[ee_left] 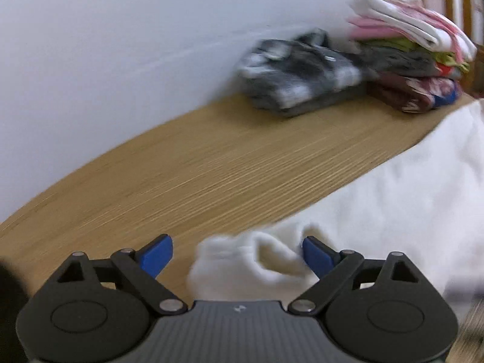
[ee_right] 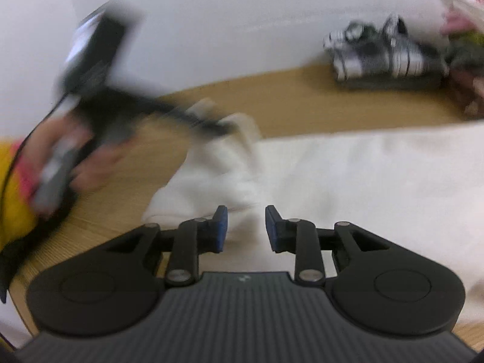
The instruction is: Fold clothes
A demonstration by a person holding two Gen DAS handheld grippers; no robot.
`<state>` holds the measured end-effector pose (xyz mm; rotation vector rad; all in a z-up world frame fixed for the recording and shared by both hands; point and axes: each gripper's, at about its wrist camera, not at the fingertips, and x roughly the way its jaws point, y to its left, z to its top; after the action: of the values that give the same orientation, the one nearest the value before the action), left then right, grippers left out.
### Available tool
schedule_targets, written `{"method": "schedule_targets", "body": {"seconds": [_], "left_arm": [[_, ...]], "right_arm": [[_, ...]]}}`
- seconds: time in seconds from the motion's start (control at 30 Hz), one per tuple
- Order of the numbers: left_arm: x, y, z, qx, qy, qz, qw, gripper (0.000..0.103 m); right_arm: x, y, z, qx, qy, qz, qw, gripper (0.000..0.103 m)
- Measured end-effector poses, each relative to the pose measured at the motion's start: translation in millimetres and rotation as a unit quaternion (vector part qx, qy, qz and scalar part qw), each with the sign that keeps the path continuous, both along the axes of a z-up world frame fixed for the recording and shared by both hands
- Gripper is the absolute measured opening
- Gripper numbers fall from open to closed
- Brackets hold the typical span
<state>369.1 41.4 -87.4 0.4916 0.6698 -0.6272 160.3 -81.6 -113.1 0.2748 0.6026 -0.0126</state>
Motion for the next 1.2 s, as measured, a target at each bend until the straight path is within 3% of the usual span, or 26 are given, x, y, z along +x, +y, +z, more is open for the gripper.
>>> {"method": "schedule_targets", "body": {"seconds": [0.1, 0.23, 0.33, 0.43, 0.5, 0.57, 0.67, 0.7, 0.77, 0.87, 0.93, 1.2], "left_arm": [[-23.4, 41.4, -9.2, -0.009, 0.025, 0.036, 0.9990, 0.095], [-39.6, 46.9, -40.8, -0.020, 0.054, 0.038, 0.9976, 0.092], [-46.0, 39.5, -44.9, -0.036, 0.061, 0.018, 0.9973, 0.091], [-54.4, 36.4, -46.4, -0.046, 0.063, -0.008, 0.9969, 0.091], [-55.5, 35.3, -53.3, -0.047, 0.079, -0.018, 0.9956, 0.091], [-57.1, 36.9, -59.4, -0.047, 0.087, -0.027, 0.9947, 0.090], [-57.8, 42.5, -64.6, -0.056, 0.103, -0.042, 0.9923, 0.091], [-55.4, 44.9, -66.5, -0.063, 0.113, -0.040, 0.9908, 0.091], [-45.4, 52.7, -69.8, -0.083, 0.153, -0.033, 0.9841, 0.091], [-30.4, 66.3, -65.8, -0.108, 0.198, -0.039, 0.9734, 0.091], [-24.3, 78.9, -58.0, -0.116, 0.196, -0.047, 0.9726, 0.092], [10.5, 97.4, -54.6, -0.152, 0.224, -0.034, 0.9620, 0.092]], "right_arm": [[22.6, -14.8, 28.9, -0.020, -0.022, 0.026, 0.999, 0.033], [95.6, 4.3, 59.1, -0.029, -0.038, 0.110, 0.993, 0.035], [149.6, 40.1, 62.2, 0.000, -0.001, 0.183, 0.983, 0.035], [185.6, 80.6, 39.9, 0.013, 0.060, 0.280, 0.958, 0.032], [198.7, 91.9, 14.6, -0.039, 0.094, 0.262, 0.960, 0.032], [203.3, 78.1, -8.4, -0.071, 0.110, 0.196, 0.972, 0.032], [202.9, 29.0, -43.9, -0.023, 0.136, 0.099, 0.985, 0.026], [199.1, 14.9, -51.3, 0.017, 0.124, 0.095, 0.988, 0.025], [193.4, 8.8, -55.2, 0.042, 0.111, 0.091, 0.989, 0.023], [185.3, 29.2, -55.1, -0.008, 0.092, 0.103, 0.990, 0.023], [191.2, 29.7, -55.9, -0.034, 0.082, 0.105, 0.991, 0.024], [167.4, 39.9, -44.5, -0.063, 0.070, 0.095, 0.991, 0.026]]}}
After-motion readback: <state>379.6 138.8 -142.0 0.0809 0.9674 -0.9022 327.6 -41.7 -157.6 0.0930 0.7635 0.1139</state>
